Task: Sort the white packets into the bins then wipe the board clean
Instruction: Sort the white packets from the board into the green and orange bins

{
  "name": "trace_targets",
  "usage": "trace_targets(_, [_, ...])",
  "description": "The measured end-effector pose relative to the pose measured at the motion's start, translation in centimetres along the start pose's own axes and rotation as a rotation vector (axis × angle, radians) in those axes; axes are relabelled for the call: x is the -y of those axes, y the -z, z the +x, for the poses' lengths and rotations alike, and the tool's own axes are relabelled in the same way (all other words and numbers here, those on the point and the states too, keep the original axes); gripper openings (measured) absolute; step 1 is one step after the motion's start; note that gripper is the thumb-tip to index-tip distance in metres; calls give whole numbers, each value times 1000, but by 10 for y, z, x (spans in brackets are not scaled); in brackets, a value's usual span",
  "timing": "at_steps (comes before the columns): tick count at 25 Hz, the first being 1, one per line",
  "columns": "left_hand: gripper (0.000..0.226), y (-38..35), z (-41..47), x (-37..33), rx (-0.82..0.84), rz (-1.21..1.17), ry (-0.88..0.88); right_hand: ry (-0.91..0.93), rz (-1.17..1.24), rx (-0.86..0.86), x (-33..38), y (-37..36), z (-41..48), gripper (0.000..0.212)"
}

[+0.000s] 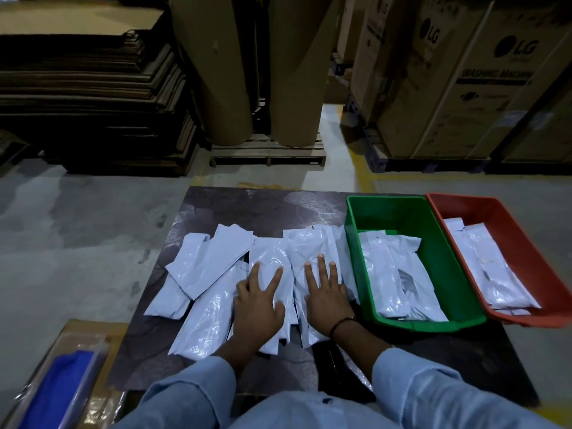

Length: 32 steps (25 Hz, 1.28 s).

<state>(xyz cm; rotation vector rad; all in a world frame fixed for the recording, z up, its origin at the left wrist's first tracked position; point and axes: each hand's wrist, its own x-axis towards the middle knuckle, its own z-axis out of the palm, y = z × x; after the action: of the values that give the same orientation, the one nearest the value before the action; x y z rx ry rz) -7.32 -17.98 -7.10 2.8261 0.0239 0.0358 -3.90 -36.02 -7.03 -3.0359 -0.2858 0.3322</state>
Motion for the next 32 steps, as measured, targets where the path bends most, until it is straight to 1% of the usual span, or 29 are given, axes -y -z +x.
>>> trace_targets(3, [80,13,4,-2,-60,42,28,22,-2,13,7,9,0,80])
trace_targets(10, [74,38,27,-14,-64,-24,142,40,151,-45,19,45,6,70])
trace_targets(14, [72,49,40,-31,-95,-67,126,76,174,-139,15,68,12,68])
trace_targets(18, [72,62,56,-56,-128,-102,98,50,179,-267,2,98,22,65])
trace_targets(22, [72,73,72,-87,-139,-115,49,8,154,-366,-27,129,27,68])
trace_targets(26, [67,75,82,-124,-119,-133,1,-70,107,-380,-76,145,26,69])
trace_targets(29, [67,72,85,-152,-91,-147,-32,-138,29,-351,-118,141,21,73])
trace_targets(32, [67,69,87,-180,-57,-172,-49,-190,-35,-271,-159,128,13,78])
